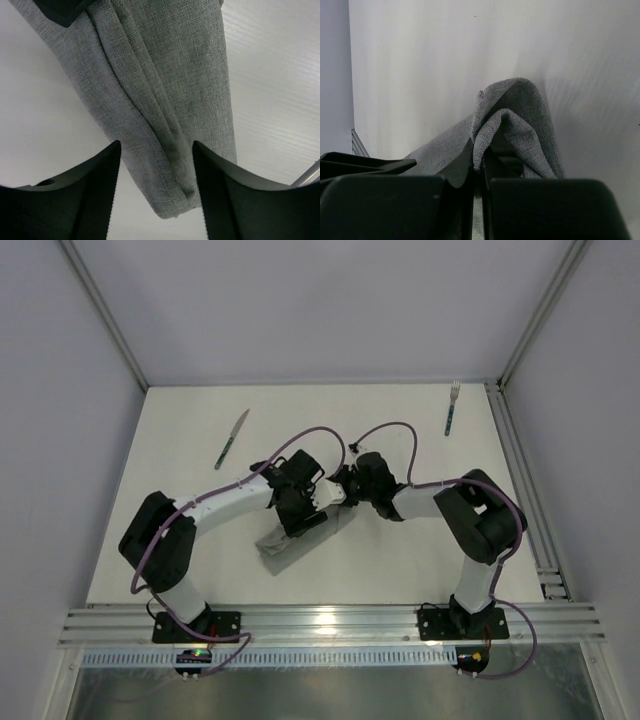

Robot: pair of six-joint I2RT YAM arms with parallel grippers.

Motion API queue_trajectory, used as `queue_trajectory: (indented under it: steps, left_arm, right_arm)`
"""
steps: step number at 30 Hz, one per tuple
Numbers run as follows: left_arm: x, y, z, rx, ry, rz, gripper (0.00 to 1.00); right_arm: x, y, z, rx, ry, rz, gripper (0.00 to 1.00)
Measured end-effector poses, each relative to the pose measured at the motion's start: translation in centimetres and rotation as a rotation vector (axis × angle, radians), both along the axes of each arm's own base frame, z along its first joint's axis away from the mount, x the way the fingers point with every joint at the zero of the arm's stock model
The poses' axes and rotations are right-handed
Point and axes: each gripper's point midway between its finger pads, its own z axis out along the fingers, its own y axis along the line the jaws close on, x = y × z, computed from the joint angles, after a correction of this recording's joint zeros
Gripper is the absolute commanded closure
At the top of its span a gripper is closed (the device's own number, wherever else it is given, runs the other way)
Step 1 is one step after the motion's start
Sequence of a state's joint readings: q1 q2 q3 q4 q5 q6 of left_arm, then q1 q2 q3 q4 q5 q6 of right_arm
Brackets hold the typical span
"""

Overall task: Fold the napkin into a case and place the utensils inside
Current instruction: Smooth out the smaller rectangle-folded napkin at the center of the board.

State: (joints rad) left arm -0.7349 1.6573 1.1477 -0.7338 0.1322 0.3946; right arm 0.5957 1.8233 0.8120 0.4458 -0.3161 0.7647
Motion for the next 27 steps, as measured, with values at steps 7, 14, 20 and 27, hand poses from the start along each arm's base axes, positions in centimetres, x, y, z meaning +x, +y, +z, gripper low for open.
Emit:
queue_trajectory:
  steps: [7, 14, 20, 27]
  left_arm:
    - [-0.3, 0.2, -0.8, 0.008, -0.009, 0.005, 0.79]
    - [-2.0, 1.1, -0.7, 0.006, -0.009, -0.028, 0.95]
    - [-2.4, 1.3, -0.6, -0.002, -0.009, -0.032, 0.98]
    - [-2.5, 1.1, -0.4, -0.007, -0.012, -0.038, 0.99]
  right_arm:
    - [-0.1, 0.0, 0.5, 0.019, -0.005, -0.004, 0.78]
    - [0.1, -0.5, 2.1, 0.028, -0.030, -0.005, 0.52]
    - [0.6, -2.4, 3.9, 0.003, -0.058, -0.025, 0.44]
    - [0.9, -5.4, 5.8, -0.047, -0.105, -0.044, 0.44]
